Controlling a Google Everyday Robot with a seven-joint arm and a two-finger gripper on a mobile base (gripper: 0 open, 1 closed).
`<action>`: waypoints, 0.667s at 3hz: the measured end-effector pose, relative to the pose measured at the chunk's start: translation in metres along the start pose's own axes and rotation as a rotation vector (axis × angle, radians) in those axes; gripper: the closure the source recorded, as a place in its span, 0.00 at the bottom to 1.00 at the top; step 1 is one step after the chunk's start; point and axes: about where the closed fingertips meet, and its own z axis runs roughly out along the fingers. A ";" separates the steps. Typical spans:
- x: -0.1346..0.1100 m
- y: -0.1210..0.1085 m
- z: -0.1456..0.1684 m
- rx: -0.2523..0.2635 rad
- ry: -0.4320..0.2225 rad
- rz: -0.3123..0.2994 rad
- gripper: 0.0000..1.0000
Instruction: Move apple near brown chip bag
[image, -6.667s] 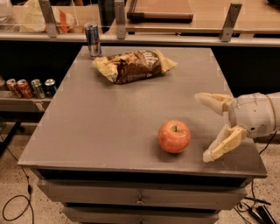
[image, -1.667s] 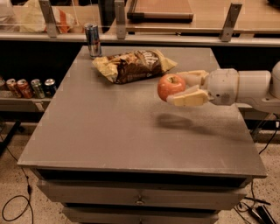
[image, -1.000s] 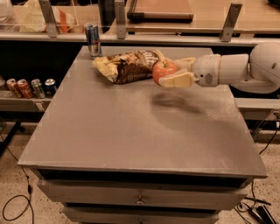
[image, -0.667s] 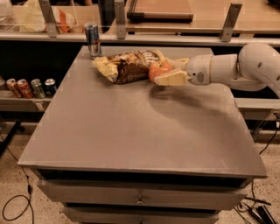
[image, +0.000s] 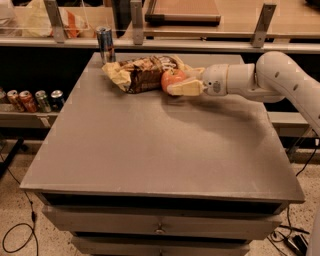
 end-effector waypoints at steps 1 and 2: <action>0.002 -0.002 0.007 -0.010 -0.004 0.008 0.83; 0.002 -0.002 0.007 -0.010 -0.004 0.008 0.59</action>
Offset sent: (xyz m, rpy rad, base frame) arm 0.0118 0.0047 -0.0110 0.0135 0.0207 0.0072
